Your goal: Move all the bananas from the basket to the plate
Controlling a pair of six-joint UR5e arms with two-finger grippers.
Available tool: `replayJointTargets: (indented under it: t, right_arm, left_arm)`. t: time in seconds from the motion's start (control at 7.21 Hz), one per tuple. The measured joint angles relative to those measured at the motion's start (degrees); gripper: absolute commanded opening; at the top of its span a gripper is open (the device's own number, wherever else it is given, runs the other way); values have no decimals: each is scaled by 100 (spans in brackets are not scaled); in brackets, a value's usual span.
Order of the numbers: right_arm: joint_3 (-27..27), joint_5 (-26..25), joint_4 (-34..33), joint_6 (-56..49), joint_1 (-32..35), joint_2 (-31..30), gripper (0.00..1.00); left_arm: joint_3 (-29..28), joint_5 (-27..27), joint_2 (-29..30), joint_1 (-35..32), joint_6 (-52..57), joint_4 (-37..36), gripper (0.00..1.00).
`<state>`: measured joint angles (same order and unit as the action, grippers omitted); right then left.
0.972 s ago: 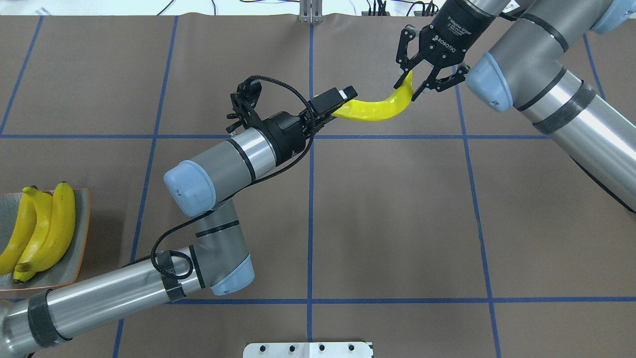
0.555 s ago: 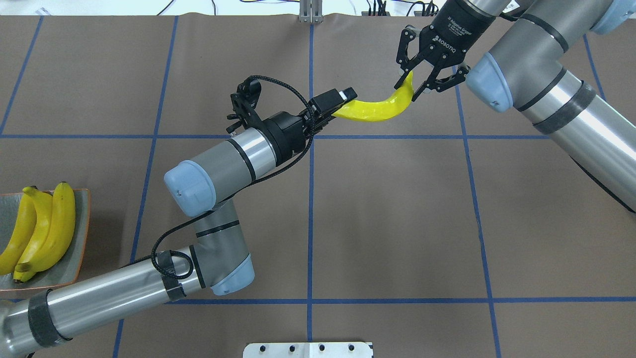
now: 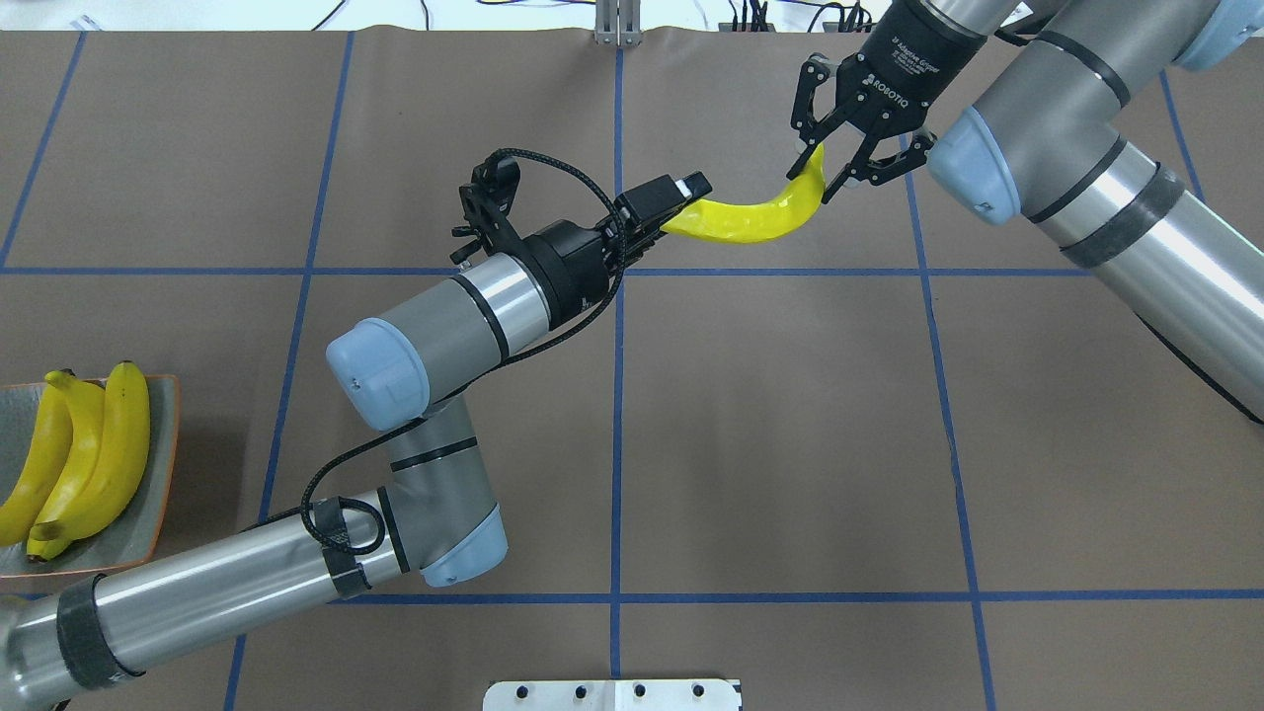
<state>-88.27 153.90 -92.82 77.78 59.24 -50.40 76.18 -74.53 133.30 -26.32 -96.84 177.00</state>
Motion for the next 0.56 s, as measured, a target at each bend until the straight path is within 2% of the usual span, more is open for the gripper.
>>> replayJointTargets:
  t: [0.14,0.42,0.56]
  right_arm:
    - [2,0,1,0,0,-2,0]
    - [5,9,-5,0,3,-5,0]
    - [8,10,-7,0,3,-5,0]
  left_arm:
    - [2,0,5,2,-3,1,42]
    - [2,0,10,4,-8,1,11]
    - [2,-2,12,4,-9,1,0]
